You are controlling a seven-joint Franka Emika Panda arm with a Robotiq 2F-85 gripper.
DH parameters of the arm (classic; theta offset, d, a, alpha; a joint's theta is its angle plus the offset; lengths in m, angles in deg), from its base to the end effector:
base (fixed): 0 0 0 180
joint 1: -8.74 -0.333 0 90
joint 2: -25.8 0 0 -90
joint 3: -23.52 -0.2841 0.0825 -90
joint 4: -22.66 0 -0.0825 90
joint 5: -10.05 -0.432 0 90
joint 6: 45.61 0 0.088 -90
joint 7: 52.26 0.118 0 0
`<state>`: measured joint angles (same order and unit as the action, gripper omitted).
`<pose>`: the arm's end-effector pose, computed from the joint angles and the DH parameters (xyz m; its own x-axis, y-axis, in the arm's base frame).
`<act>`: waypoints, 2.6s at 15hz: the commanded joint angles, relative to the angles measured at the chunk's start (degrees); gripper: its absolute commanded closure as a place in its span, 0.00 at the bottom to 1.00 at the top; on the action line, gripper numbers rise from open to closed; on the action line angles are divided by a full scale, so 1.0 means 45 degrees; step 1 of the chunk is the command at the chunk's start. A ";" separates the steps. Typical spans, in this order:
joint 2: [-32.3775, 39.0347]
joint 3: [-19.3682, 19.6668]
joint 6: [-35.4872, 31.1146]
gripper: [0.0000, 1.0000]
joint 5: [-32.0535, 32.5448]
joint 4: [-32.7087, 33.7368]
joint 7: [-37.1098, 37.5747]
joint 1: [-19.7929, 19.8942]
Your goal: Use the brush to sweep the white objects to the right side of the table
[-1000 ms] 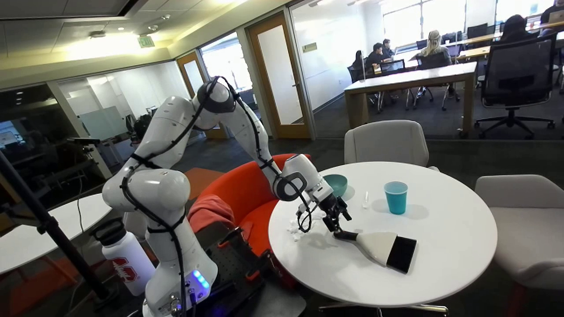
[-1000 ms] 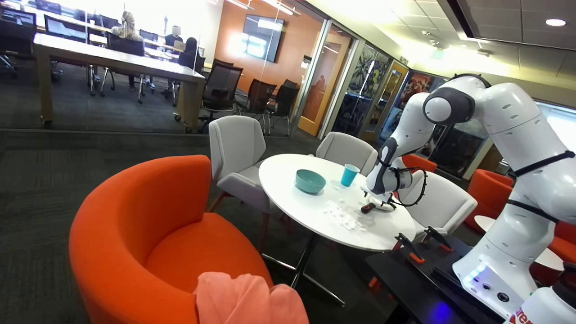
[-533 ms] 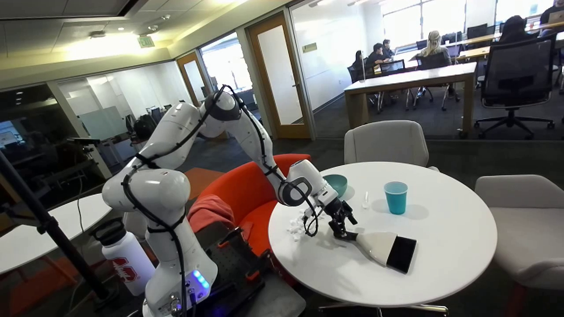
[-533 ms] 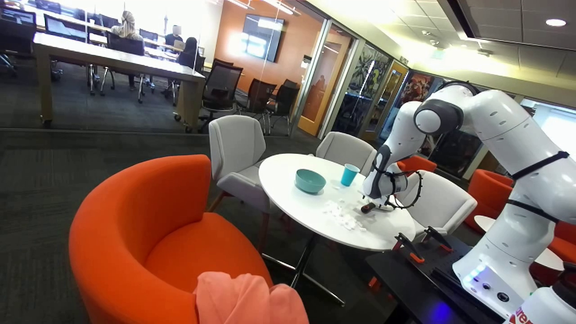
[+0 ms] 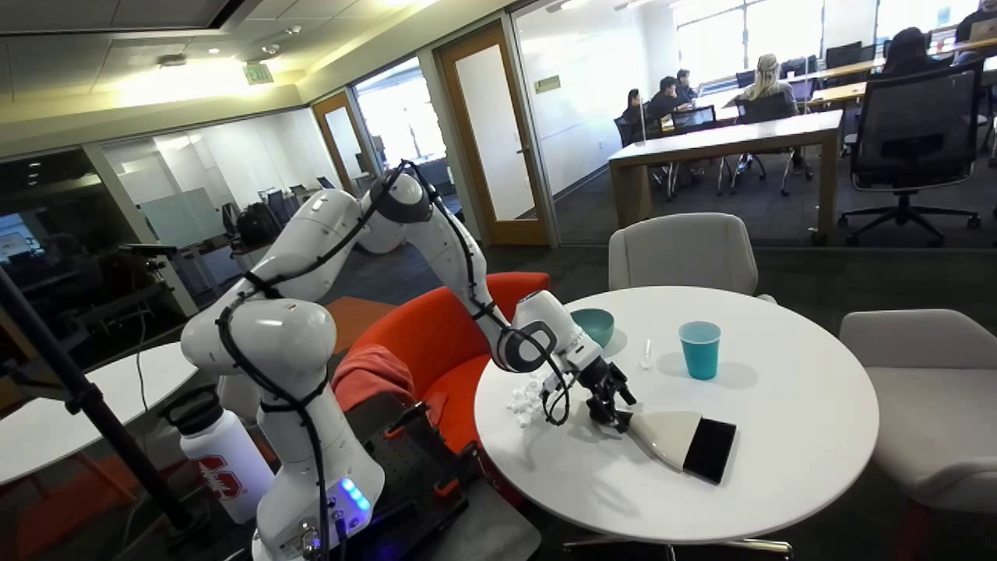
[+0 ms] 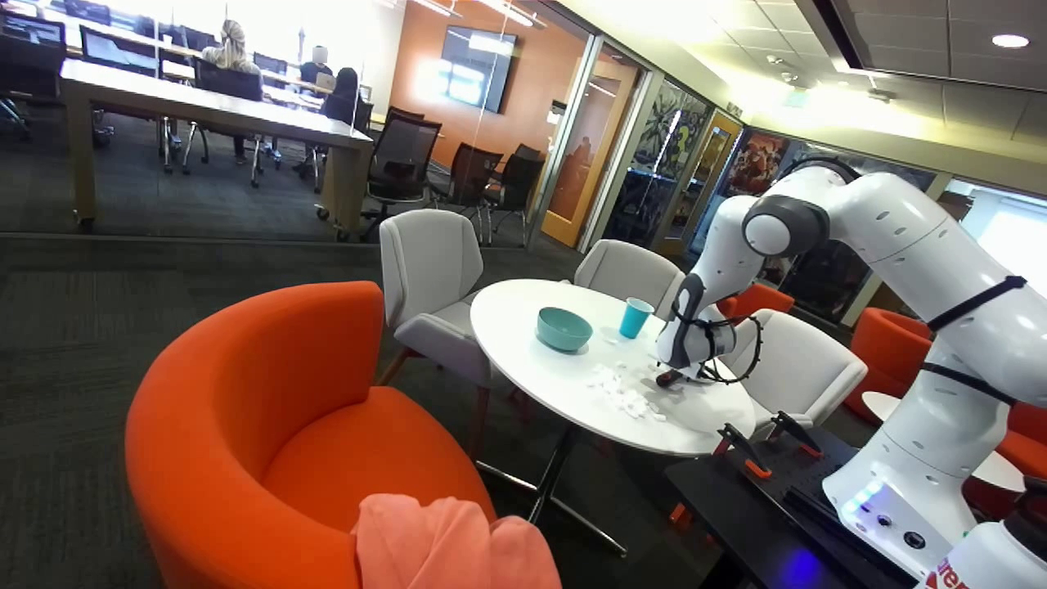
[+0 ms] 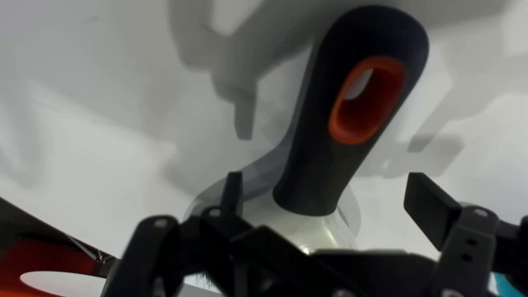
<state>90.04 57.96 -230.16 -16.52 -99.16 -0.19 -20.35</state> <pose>0.4920 -0.1768 -0.0533 0.3693 -0.7588 0.5365 -0.9153 -0.3968 0.0689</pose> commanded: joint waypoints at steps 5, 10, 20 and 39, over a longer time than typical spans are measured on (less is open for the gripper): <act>0.0723 0.0111 0.0272 0.34 -0.0247 0.0559 0.0175 0.0136; 0.0636 0.0044 0.0157 0.73 -0.0258 0.0624 0.0123 0.0185; -0.2536 0.0513 0.0511 0.86 0.0611 -0.2441 -0.2225 -0.0051; -1.3536 0.4301 0.0426 0.86 0.6207 -0.8410 -1.2788 -0.1347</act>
<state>37.77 73.90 -230.06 7.19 -133.83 -51.63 -24.13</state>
